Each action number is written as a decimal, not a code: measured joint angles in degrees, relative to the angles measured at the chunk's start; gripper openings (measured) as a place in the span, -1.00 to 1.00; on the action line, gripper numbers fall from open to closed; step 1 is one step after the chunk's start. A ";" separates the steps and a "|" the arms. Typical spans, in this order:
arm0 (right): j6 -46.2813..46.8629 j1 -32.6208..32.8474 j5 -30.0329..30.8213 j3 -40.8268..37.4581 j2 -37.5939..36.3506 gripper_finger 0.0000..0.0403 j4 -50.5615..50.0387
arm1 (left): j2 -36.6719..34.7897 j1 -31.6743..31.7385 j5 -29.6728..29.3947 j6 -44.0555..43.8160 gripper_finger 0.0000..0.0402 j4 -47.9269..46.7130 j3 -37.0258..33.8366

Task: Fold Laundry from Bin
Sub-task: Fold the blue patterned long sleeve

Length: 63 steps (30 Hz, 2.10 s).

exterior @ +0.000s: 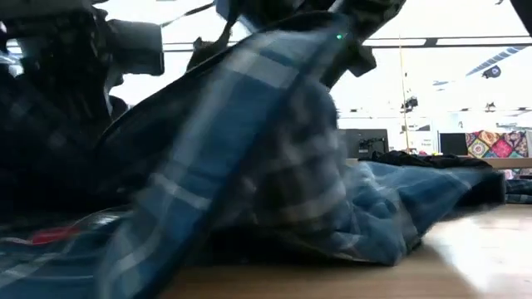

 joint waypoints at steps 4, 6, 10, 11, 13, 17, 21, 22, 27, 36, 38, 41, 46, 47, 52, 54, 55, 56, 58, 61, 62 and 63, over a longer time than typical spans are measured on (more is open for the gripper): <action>1.98 0.87 0.71 4.95 3.99 0.24 -1.05 | 0.41 -0.01 0.14 -0.12 -0.02 -0.15 0.02; 2.23 1.32 1.26 7.08 4.61 0.23 -2.57 | 0.29 -0.02 0.18 -0.13 -0.02 -0.43 0.05; 2.15 2.10 3.86 10.64 4.23 0.22 -7.92 | -0.02 -0.04 1.81 -0.19 -0.02 -1.40 0.04; 1.97 2.21 4.69 11.16 3.89 0.22 -8.60 | -0.05 -0.04 2.62 -0.44 -0.02 -1.54 0.04; 2.00 2.34 6.07 11.76 3.69 0.23 -7.65 | -0.51 -0.38 3.28 -1.37 -0.02 -1.74 0.04; 2.47 2.36 9.50 11.88 5.33 0.24 -4.09 | -3.04 -1.88 3.84 -4.72 -0.02 -2.06 0.04; 2.20 2.45 10.75 11.77 7.77 0.23 -2.43 | -5.87 -3.90 3.93 -7.45 -0.02 -3.08 0.04; 2.08 2.49 11.55 11.77 7.98 0.24 -1.91 | -6.32 -4.26 3.97 -7.76 -0.02 -3.36 0.04; 3.13 2.54 12.51 11.69 7.93 0.25 0.93 | -6.82 -5.50 4.35 -10.35 -0.02 -4.23 0.04; 3.84 3.30 12.75 12.15 7.68 0.27 2.32 | -6.42 -11.02 3.63 -15.99 -0.02 2.31 5.77; 3.96 3.28 12.89 12.05 8.66 0.27 2.34 | -4.49 -13.22 1.52 -15.85 -0.02 -1.67 9.34; 3.94 3.17 12.91 12.05 10.05 0.27 3.31 | -0.89 -15.56 -1.92 -15.95 -0.02 -10.83 13.99; 4.81 3.20 12.97 12.01 10.44 0.27 2.88 | 6.64 -15.82 -2.93 -13.99 0.05 -14.82 21.86; 4.83 3.34 13.01 12.01 10.40 0.27 2.83 | 8.47 -15.83 -3.06 -12.75 0.08 -15.69 23.57; 4.97 3.41 13.01 12.12 10.26 0.27 2.14 | 17.64 -15.86 -4.01 -6.01 0.24 -24.51 33.67; 5.12 3.41 12.95 12.12 10.20 0.27 1.57 | 20.60 -15.88 -4.84 -5.33 0.29 -28.14 36.26; 5.10 3.41 12.88 12.12 10.18 0.27 1.43 | 21.58 -15.89 -5.02 -5.62 0.30 -29.94 36.92; 5.05 3.44 12.75 12.13 10.18 0.27 1.32 | 22.13 -15.87 -5.10 -6.41 0.30 -31.55 37.23; 5.05 3.55 12.51 12.16 10.18 0.27 1.21 | 22.79 -15.56 -4.58 -8.30 0.27 -32.52 37.35; 4.35 3.69 11.83 12.18 10.02 0.27 0.68 | 23.34 -15.49 -3.64 -10.94 0.10 -32.88 36.87; 3.73 3.70 11.29 12.20 9.64 0.27 -0.29 | 23.55 -15.48 -3.55 -11.52 0.00 -32.84 36.77; 3.48 3.75 11.03 12.21 9.04 0.27 -1.86 | 23.68 -15.45 -3.32 -11.93 -0.10 -32.86 36.73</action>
